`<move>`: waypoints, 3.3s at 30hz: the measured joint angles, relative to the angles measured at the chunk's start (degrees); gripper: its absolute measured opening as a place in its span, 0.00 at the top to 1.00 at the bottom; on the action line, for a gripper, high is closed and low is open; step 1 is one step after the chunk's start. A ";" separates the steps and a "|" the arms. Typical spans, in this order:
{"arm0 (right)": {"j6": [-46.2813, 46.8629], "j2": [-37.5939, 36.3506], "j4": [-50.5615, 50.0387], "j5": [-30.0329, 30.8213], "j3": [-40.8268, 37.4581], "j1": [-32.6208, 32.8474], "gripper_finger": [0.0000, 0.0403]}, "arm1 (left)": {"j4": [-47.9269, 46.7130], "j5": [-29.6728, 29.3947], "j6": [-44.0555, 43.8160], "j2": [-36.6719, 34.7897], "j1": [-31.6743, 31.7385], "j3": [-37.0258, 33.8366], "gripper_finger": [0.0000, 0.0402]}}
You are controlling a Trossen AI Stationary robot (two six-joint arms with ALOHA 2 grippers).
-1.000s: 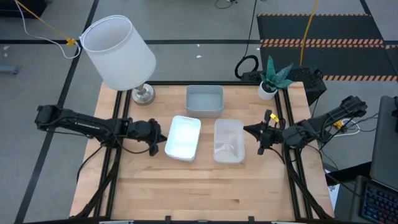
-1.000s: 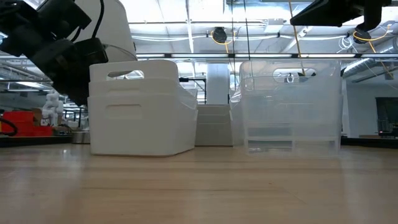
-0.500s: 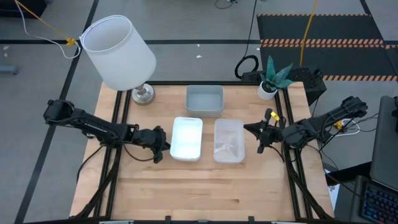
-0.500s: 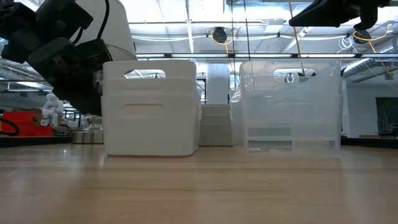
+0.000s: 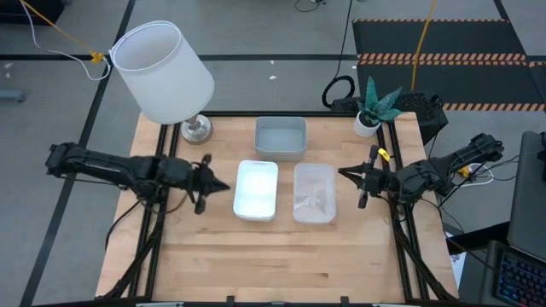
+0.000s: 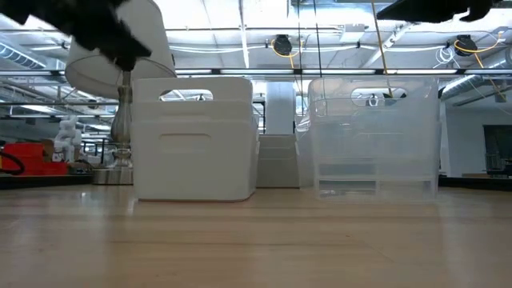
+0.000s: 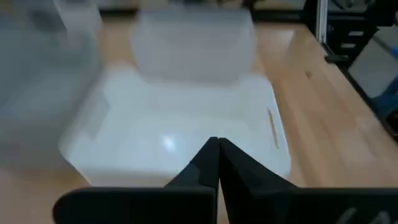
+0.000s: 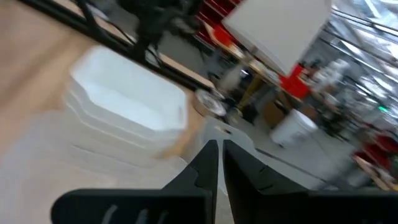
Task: Stack baskets by color
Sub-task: Return to Home Position
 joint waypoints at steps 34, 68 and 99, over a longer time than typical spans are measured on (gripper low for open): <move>6.53 -10.47 15.78 -25.27 -17.93 -9.69 0.96 | 35.98 1.09 13.11 -2.07 7.72 -15.17 0.98; 12.81 -11.06 26.11 -31.17 -30.91 -11.17 0.96 | 38.85 6.90 16.77 -2.76 8.82 -21.62 0.99; 11.78 -29.97 13.40 -26.55 -31.08 -11.24 0.96 | 40.86 5.29 15.95 -14.49 9.75 -29.51 0.99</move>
